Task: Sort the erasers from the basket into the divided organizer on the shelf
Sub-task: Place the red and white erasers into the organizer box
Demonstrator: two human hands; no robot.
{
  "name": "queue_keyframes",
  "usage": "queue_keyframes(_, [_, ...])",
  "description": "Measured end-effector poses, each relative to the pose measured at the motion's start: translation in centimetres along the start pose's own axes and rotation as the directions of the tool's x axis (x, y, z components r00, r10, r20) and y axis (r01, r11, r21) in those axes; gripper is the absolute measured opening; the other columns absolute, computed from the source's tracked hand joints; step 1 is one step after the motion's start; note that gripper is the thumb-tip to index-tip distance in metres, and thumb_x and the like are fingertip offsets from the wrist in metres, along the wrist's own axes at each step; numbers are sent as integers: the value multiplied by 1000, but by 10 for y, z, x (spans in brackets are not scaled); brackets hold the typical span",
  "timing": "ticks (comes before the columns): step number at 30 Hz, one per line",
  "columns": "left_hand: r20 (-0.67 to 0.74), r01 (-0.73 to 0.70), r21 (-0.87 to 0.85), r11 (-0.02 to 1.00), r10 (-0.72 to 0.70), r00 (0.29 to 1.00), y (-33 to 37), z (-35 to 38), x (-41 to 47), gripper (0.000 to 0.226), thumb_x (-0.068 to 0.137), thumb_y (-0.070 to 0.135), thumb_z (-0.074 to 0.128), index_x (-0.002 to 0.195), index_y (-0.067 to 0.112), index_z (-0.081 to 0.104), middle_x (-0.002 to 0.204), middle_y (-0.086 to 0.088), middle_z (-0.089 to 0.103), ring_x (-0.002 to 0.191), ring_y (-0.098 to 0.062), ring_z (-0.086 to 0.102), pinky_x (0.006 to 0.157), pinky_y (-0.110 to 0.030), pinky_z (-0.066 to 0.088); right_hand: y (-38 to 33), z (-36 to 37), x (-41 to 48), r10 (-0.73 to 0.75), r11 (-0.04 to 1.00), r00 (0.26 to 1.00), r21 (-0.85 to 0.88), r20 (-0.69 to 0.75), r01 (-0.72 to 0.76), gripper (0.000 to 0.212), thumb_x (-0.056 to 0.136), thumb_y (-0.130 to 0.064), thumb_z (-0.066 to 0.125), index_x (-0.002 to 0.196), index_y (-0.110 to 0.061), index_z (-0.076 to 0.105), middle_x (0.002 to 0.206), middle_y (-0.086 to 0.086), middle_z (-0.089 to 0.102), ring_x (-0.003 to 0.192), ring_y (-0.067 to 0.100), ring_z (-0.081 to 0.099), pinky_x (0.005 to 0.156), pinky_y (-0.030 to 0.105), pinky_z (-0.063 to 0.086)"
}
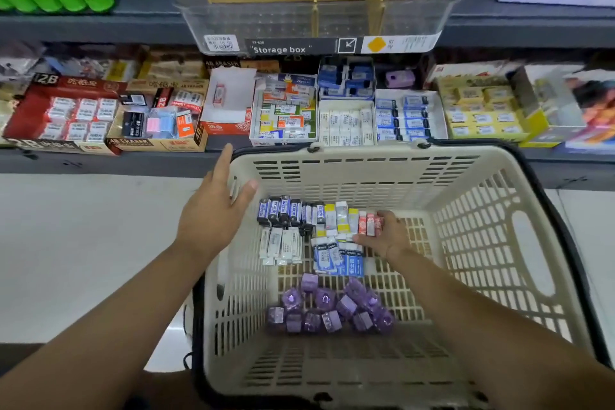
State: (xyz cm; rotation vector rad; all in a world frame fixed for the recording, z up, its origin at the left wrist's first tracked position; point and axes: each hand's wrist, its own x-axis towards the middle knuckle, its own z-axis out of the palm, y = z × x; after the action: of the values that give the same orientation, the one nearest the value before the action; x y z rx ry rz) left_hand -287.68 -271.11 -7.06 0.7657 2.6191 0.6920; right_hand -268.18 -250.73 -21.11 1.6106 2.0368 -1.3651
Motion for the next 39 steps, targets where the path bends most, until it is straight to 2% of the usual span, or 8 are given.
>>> queue_keyframes(3, [2, 6, -6, 1000, -6, 1000, -1, 0, 0, 71, 95, 51, 42, 153, 36, 4, 155, -3, 29, 120, -25, 54, 98, -42, 40, 3, -7, 3, -76, 996, 997, -42, 34, 77, 91, 63, -24, 87, 139, -15, 38, 131, 14, 40, 121, 31, 45, 112, 42, 32])
queue_keyframes(6, [9, 9, -15, 1000, -9, 1000, -1, 0, 1, 71, 94, 53, 41, 152, 36, 4, 153, -4, 33, 99, -20, 60, 94, -41, 42, 6, -13, 7, -130, 987, 990, -91, 53, 134, 88, 65, -24, 87, 139, -13, 40, 129, 14, 39, 120, 30, 46, 110, 35, 31])
queue_keyframes(11, [-4, -1, -13, 1000, 1, 1000, -4, 2, 2, 71, 94, 54, 41, 152, 37, 4, 153, -4, 35, 116, -26, 57, 94, -41, 43, 6, -7, 12, -134, 980, 991, -148, 19, 135, 84, 67, -27, 84, 138, -15, 40, 128, 12, 39, 116, 29, 49, 106, 34, 36])
queue_keyframes(16, [-4, -3, -11, 1000, 3, 1000, -3, 1, 2, 71, 95, 53, 41, 152, 36, 4, 153, -4, 34, 117, -24, 55, 93, -38, 42, 3, -2, 13, -110, 974, 994, -200, -25, 103, 84, 68, -31, 84, 137, -18, 39, 131, 10, 39, 116, 30, 51, 102, 38, 43])
queue_keyframes(23, [-5, -1, -12, 1000, 1, 1000, 0, 1, 1, 70, 96, 50, 42, 153, 36, 4, 155, -1, 30, 131, -25, 45, 97, -37, 40, 4, -7, 19, -104, 976, 993, -198, -50, 92, 75, 71, -20, 80, 134, -18, 41, 128, 10, 41, 113, 31, 49, 99, 40, 44])
queue_keyframes(30, [-14, -11, -21, 1000, 11, 1000, 2, -1, 0, 70, 96, 49, 43, 153, 34, 6, 156, -1, 29, 138, -23, 36, 101, -39, 38, 8, -7, 16, -169, 884, 980, -457, -106, 103, 70, 76, -28, 76, 135, -20, 39, 130, 9, 41, 116, 31, 49, 95, 38, 44])
queue_keyframes(36, [8, 13, 46, 999, -13, 1000, 3, 1, 2, 71, 96, 49, 42, 153, 31, 5, 155, -7, 29, 135, -28, 39, 99, -43, 40, 12, -18, 10, -191, 895, 980, -419, -51, 152, 59, 79, -25, 72, 131, -18, 46, 120, 8, 46, 108, 31, 53, 95, 39, 46])
queue_keyframes(39, [-77, -36, 251, 967, 57, 995, 2, 2, 2, 69, 96, 46, 43, 153, 20, 13, 151, -14, 30, 137, -34, 31, 108, -49, 28, 14, -34, 0, -186, 883, 982, -436, 21, 177, 58, 80, -25, 71, 132, -18, 46, 120, 9, 47, 110, 29, 50, 96, 36, 44])
